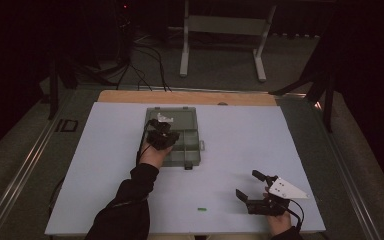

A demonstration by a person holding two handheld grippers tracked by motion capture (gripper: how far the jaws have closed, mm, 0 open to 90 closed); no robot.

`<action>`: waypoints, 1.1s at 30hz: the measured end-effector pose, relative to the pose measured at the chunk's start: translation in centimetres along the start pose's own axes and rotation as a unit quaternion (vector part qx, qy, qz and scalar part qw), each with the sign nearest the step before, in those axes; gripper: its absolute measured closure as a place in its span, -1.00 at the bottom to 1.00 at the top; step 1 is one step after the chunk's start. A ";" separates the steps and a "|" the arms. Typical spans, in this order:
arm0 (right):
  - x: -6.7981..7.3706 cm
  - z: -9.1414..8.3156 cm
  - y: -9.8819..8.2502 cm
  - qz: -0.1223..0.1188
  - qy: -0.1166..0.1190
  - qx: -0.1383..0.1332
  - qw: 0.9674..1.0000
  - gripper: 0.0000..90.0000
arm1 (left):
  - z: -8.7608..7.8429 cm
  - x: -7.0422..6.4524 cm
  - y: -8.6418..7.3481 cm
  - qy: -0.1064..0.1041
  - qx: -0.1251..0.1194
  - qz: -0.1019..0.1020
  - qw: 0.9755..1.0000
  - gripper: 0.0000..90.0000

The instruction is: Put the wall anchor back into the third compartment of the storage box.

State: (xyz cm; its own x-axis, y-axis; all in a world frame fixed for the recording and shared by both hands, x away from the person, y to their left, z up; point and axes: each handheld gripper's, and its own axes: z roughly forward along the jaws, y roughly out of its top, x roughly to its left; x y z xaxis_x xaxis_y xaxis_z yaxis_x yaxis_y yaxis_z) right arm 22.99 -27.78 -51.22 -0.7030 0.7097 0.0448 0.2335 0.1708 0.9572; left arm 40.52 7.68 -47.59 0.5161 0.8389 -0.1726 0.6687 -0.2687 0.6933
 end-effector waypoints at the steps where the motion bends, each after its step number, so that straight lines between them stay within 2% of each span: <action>1: 0.0 0.0 0.0 -0.001 0.000 0.001 1.000 -0.79 | 0.2 -0.1 -0.1 0.001 0.005 0.004 1.000 0.84; 4: 0.0 0.0 0.0 -0.001 0.000 0.000 1.000 -0.79 | 0.4 -0.3 -0.1 0.005 0.015 0.012 1.000 0.83; 9: 0.0 0.0 0.0 -0.001 0.001 0.001 1.000 -0.79 | 0.9 -0.3 -0.2 -0.002 0.030 0.007 1.000 0.83; 12: 0.1 0.0 0.0 -0.002 0.002 0.002 1.000 -0.79 | 1.1 -0.2 -0.3 -0.002 0.028 0.001 1.000 0.78; 14: 0.1 0.0 0.0 -0.001 0.002 0.002 1.000 -0.79 | 1.1 -0.1 -0.3 0.003 0.027 -0.003 1.000 0.60; 17: 0.0 0.0 0.0 -0.001 0.002 0.002 1.000 -0.79 | 1.0 0.0 -0.2 -0.011 0.026 -0.004 1.000 0.30; 21: 0.0 0.0 0.0 -0.001 0.002 0.003 1.000 -0.79 | 0.6 -0.3 0.0 -0.022 0.020 0.003 1.000 -0.19; 22: 0.0 0.0 0.0 -0.002 0.002 0.003 1.000 -0.79 | 0.4 -0.4 0.0 -0.028 0.015 0.007 0.999 -0.26; 24: 0.1 0.0 0.0 -0.002 0.002 0.003 1.000 -0.79 | 0.1 -0.5 0.1 -0.027 0.012 0.010 1.000 -0.48; 25: 0.1 0.0 0.0 -0.002 0.002 0.003 1.000 -0.79 | -0.1 -0.6 0.1 -0.035 0.010 0.010 0.999 -0.53; 27: 0.1 0.0 0.0 -0.003 0.002 0.003 1.000 -0.79 | -0.3 -0.8 0.1 -0.031 0.008 0.015 0.999 -0.72; 29: 0.1 0.0 0.0 -0.002 0.002 0.004 1.000 -0.79 | -0.7 -1.0 0.1 -0.031 0.008 0.016 0.999 -0.76; 30: 0.1 0.0 0.0 -0.002 0.002 0.004 1.000 -0.79 | -0.9 -1.0 0.1 -0.035 0.007 0.017 0.999 -0.92; 33: 0.1 0.0 0.1 -0.003 0.001 0.003 1.000 -0.79 | -1.6 -1.4 -0.1 -0.042 0.002 0.025 0.999 -0.95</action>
State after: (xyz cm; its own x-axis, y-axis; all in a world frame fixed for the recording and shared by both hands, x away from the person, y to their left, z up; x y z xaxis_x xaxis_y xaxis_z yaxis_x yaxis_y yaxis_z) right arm 22.93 -27.70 -51.15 -0.7062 0.7069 0.0395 0.2332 0.1796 0.9557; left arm 38.88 7.34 -46.31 0.5911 0.7825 -0.1958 0.6437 -0.3113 0.6991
